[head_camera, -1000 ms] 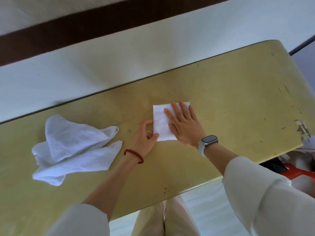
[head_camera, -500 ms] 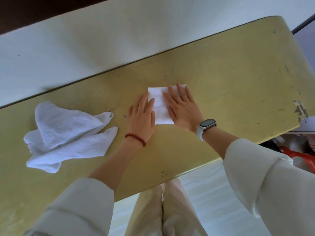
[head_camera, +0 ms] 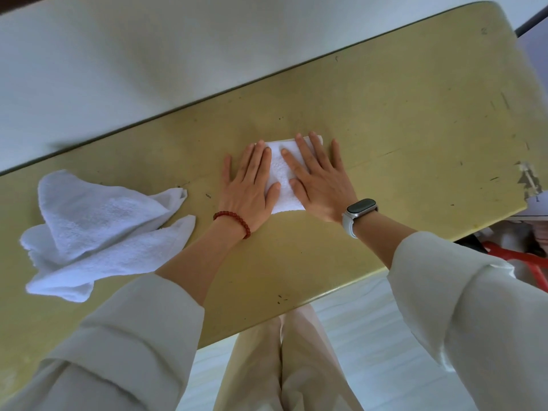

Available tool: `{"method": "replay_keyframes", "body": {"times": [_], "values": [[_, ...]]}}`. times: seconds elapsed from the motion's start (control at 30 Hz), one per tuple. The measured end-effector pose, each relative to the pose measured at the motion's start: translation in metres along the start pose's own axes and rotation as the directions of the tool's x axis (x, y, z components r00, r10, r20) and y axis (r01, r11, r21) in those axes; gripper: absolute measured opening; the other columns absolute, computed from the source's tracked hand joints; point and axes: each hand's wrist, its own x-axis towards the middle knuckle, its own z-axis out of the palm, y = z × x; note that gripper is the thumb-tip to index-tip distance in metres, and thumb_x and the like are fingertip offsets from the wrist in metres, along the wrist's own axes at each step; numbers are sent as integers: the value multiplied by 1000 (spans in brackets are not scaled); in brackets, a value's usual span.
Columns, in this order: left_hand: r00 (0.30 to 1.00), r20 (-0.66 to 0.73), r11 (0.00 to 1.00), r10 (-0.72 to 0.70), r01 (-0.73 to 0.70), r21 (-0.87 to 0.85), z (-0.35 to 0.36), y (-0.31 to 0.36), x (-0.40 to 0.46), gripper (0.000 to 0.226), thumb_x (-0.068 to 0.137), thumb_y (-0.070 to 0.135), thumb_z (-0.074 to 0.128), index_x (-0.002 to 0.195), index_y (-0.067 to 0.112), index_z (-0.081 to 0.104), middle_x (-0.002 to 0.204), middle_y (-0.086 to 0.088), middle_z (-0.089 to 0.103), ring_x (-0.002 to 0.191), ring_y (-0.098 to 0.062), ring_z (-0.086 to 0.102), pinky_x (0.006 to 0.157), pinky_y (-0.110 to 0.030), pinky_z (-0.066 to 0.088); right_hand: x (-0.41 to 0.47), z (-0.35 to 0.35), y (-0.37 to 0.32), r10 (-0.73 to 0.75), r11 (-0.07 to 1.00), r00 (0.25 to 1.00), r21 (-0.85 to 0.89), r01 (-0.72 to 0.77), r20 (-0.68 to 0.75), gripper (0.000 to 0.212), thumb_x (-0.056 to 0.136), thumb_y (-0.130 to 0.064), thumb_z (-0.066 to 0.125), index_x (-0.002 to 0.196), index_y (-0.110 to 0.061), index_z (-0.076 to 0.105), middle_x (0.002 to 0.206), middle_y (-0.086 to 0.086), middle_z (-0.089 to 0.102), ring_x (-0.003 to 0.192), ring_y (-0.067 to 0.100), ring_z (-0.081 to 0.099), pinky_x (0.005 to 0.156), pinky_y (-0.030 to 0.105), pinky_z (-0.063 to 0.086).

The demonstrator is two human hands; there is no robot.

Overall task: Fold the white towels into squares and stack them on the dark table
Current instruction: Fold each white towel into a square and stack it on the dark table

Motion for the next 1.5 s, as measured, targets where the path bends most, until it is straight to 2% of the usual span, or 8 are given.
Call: {"method": "replay_keyframes", "body": {"times": [0.2, 0.3, 0.47, 0.97, 1.07, 1.17, 1.3, 1.5], "values": [[1000, 9, 1000, -14, 14, 25, 1, 1, -2, 67, 90, 45, 5, 146, 10, -3, 157, -4, 0, 144, -16, 0, 113, -51, 1, -3, -4, -6, 18, 982, 989, 187, 9, -147, 50, 92, -28, 30, 135, -8, 43, 146, 21, 33, 135, 40, 29, 108, 57, 19], [1000, -24, 1000, -16, 17, 16, 2, 1, -1, 67, 90, 44, 6, 146, 7, 9, 156, -6, 11, 143, -18, 10, 112, -54, 8, -9, -8, -10, 317, 894, 877, 421, -150, -361, 36, 88, -13, 40, 116, 0, 57, 127, 22, 53, 114, 40, 51, 96, 47, 43], [999, -33, 999, -18, 19, 34, 2, 2, 1, 67, 90, 43, 6, 146, 7, 5, 156, -5, 10, 144, -18, 9, 112, -55, 4, -3, -23, -16, 688, 651, 718, 532, -542, -110, 23, 92, -22, 46, 102, -6, 58, 106, 11, 57, 101, 27, 47, 85, 37, 40], [999, -15, 993, -50, 51, 103, 0, 7, -3, 64, 83, 45, -12, 138, 12, -16, 156, -2, -4, 144, -17, -5, 108, -51, -14, 2, -42, -26, 690, 221, 695, 854, -471, 204, 4, 88, -16, 53, 88, -14, 49, 71, -6, 45, 64, 12, 43, 60, 24, 34], [999, 19, 997, -49, 47, 68, -2, 9, -3, 66, 84, 45, -12, 141, 12, -17, 156, -1, -9, 143, -17, -11, 108, -51, -15, 2, -48, -25, 619, 240, 755, 862, -446, 217, 26, 85, -8, 51, 61, -1, 45, 56, 5, 35, 54, 14, 28, 51, 23, 23], [992, -58, 983, -111, 101, -152, -9, 7, -8, 59, 95, 34, 25, 146, 6, 13, 156, -6, 9, 144, -21, 3, 113, -47, -6, -4, -57, -27, 538, 323, 831, 875, -360, 143, 20, 89, -10, 48, 93, 8, 58, 79, 18, 55, 70, 15, 44, 57, 21, 33], [947, -151, 826, -283, 161, -540, -24, 4, -15, 52, 86, 12, 51, 136, 4, 39, 142, -12, 39, 132, -28, 34, 108, -44, 33, -19, -82, -26, 346, 510, 938, 841, -183, -6, 18, 94, -12, 44, 106, -10, 57, 86, -7, 56, 76, 9, 50, 60, 8, 36], [946, 283, 82, -160, 298, -951, -75, -1, -16, 27, 81, 8, 67, 100, 24, 55, 93, 7, 54, 92, -14, 49, 71, -11, 44, -37, -120, -22, 134, 557, 987, 831, -2, -88, 17, 94, -7, 41, 98, -18, 55, 78, -13, 54, 66, -2, 47, 58, 11, 34]]}}
